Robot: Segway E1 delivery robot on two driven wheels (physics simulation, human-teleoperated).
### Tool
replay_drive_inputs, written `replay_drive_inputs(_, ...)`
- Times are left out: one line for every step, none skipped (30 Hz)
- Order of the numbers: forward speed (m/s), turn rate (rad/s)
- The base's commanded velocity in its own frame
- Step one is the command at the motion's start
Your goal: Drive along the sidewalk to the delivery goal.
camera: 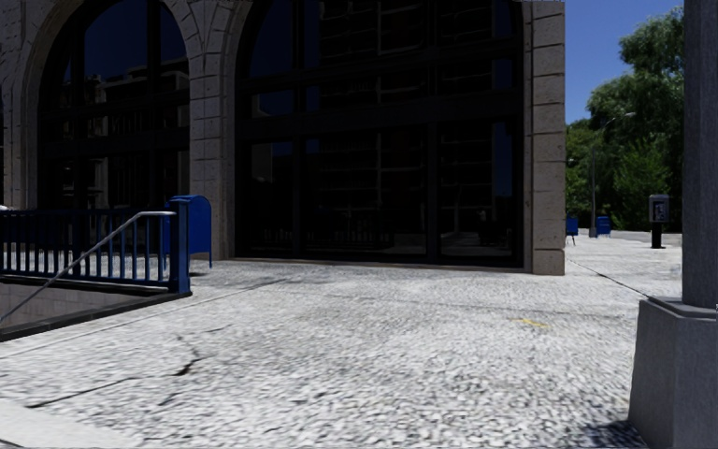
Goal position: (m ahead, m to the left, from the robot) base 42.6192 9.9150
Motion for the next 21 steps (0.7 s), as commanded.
replay_drive_inputs(1.77,0.28)
replay_drive_inputs(1.77,0.28)
replay_drive_inputs(1.77,0.28)
replay_drive_inputs(1.77,0.28)
replay_drive_inputs(1.77,0.28)
replay_drive_inputs(1.77,0.16)
replay_drive_inputs(1.78,0.0)
replay_drive_inputs(1.78,0.0)
replay_drive_inputs(1.79,0.0)
replay_drive_inputs(1.79,0.0)
replay_drive_inputs(1.79,0.0)
replay_drive_inputs(1.79,0.0)
replay_drive_inputs(1.79,0.0)
replay_drive_inputs(1.79,0.0)
replay_drive_inputs(1.79,0.0)
replay_drive_inputs(1.79,0.0)
replay_drive_inputs(1.79,0.0)
replay_drive_inputs(1.79,0.0)
replay_drive_inputs(1.8,0.0)
replay_drive_inputs(1.8,0.0)
replay_drive_inputs(1.8,0.0)
